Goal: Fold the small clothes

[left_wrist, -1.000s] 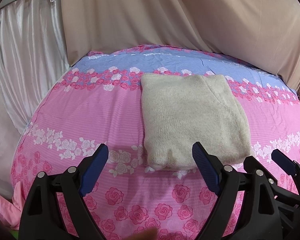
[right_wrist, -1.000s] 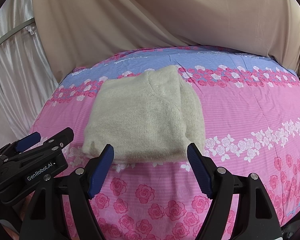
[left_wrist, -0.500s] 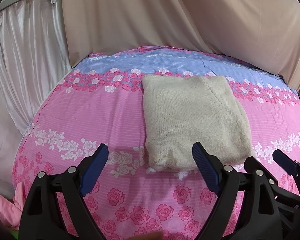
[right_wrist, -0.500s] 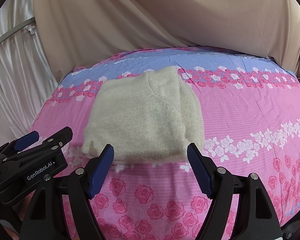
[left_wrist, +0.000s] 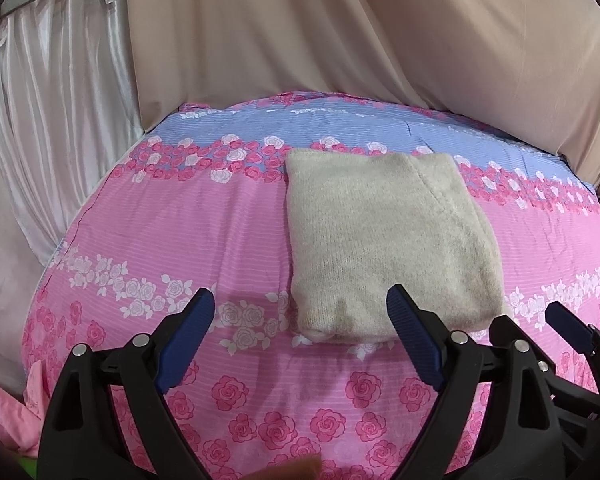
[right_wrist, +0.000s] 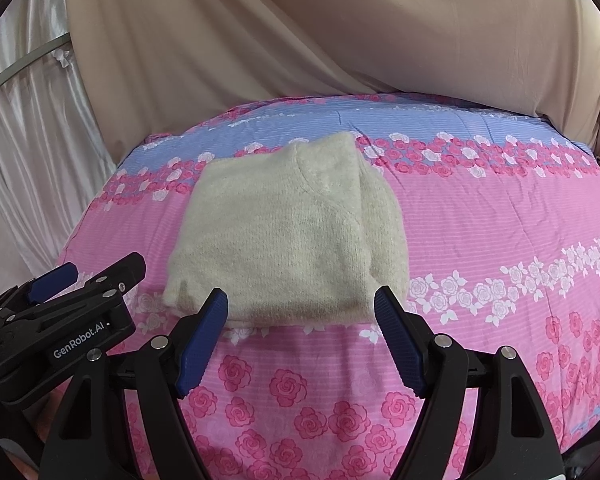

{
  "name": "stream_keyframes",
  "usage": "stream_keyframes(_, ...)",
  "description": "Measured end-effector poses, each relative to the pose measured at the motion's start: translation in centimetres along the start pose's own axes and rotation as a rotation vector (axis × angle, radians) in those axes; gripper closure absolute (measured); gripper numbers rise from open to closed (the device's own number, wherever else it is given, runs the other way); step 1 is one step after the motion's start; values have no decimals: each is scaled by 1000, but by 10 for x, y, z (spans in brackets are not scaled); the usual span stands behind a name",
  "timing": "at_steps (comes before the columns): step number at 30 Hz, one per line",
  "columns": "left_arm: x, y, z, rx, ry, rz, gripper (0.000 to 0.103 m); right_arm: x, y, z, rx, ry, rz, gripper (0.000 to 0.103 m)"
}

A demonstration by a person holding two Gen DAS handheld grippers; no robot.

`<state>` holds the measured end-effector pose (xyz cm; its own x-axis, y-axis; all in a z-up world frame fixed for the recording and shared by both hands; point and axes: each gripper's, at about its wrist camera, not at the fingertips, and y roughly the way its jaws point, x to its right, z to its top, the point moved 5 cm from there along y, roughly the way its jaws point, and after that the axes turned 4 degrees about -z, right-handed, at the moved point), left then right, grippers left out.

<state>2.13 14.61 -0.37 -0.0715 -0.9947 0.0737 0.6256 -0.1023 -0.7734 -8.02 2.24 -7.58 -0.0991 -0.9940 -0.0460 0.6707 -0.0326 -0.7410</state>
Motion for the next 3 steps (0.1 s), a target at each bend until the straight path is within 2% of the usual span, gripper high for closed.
stream_keyframes(3,1,0,-1,-4,4,3,18,2,1,-1,-3,-1,0,29)
